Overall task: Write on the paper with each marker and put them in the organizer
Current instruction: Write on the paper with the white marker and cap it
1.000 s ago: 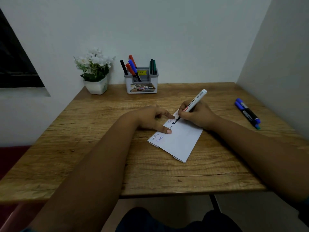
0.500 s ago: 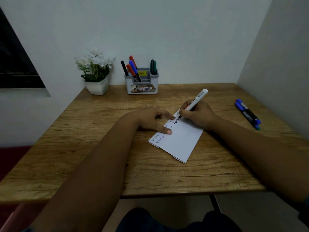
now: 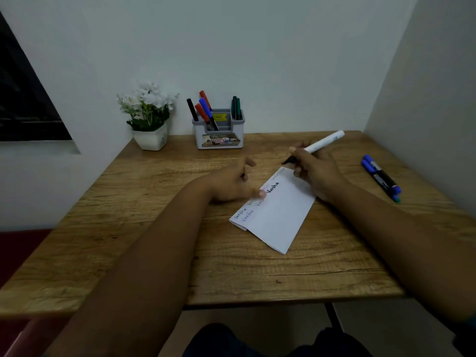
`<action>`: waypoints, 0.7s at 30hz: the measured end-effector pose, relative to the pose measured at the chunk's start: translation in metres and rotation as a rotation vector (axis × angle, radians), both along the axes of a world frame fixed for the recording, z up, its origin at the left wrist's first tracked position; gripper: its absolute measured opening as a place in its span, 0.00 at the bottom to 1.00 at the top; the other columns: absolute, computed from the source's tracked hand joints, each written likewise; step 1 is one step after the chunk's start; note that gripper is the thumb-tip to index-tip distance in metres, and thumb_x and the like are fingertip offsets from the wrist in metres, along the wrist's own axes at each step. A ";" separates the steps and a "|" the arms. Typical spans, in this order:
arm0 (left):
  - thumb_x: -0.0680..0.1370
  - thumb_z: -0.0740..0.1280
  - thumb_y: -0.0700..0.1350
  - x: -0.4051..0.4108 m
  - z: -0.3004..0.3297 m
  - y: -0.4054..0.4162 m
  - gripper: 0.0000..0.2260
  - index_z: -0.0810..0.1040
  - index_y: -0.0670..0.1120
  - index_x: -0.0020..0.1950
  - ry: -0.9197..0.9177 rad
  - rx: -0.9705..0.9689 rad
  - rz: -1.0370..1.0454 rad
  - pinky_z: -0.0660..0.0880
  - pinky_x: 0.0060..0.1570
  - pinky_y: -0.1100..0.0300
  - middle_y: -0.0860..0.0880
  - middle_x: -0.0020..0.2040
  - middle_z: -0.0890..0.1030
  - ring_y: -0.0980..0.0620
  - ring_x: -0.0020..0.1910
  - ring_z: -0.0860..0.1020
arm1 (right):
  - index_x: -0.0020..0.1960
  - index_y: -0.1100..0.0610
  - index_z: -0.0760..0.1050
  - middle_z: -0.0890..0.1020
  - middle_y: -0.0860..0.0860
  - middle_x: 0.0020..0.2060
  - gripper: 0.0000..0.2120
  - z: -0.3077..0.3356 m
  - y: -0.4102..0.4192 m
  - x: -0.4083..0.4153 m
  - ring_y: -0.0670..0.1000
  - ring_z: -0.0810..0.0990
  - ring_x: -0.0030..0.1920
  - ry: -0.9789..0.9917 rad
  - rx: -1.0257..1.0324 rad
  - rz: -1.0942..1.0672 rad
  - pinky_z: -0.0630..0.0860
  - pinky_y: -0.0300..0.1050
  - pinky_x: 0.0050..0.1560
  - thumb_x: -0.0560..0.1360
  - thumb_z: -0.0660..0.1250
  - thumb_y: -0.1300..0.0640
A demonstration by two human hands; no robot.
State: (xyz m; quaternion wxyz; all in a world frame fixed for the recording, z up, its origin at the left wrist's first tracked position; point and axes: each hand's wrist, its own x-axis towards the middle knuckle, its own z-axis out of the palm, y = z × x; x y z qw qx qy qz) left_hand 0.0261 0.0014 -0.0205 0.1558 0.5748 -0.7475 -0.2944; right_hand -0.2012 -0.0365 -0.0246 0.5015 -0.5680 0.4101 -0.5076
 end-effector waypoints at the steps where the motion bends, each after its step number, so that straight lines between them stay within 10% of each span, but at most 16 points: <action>1: 0.75 0.69 0.56 0.001 0.002 -0.001 0.27 0.61 0.53 0.69 0.115 -0.005 0.063 0.72 0.54 0.56 0.52 0.54 0.73 0.54 0.52 0.73 | 0.41 0.55 0.75 0.79 0.52 0.33 0.10 0.003 0.002 -0.001 0.46 0.73 0.30 -0.028 0.014 0.012 0.73 0.39 0.33 0.74 0.73 0.50; 6: 0.82 0.57 0.34 -0.002 0.011 0.002 0.12 0.65 0.42 0.65 0.526 -0.065 0.146 0.75 0.54 0.60 0.47 0.54 0.77 0.53 0.50 0.76 | 0.41 0.55 0.79 0.79 0.50 0.33 0.14 0.008 0.011 -0.001 0.44 0.75 0.33 -0.112 0.061 0.169 0.76 0.36 0.36 0.70 0.75 0.44; 13: 0.79 0.63 0.35 -0.007 0.009 0.007 0.10 0.69 0.39 0.60 0.701 -0.074 0.064 0.77 0.55 0.60 0.43 0.53 0.83 0.53 0.50 0.81 | 0.42 0.58 0.84 0.84 0.60 0.40 0.17 0.011 0.012 0.004 0.51 0.82 0.37 -0.312 0.190 0.272 0.79 0.42 0.41 0.80 0.59 0.54; 21: 0.79 0.64 0.37 -0.010 0.010 0.008 0.11 0.73 0.35 0.61 0.684 -0.138 0.050 0.76 0.46 0.64 0.46 0.48 0.84 0.53 0.45 0.79 | 0.47 0.60 0.82 0.85 0.57 0.42 0.11 0.008 0.018 0.007 0.47 0.82 0.39 -0.165 0.096 0.224 0.79 0.39 0.43 0.73 0.74 0.52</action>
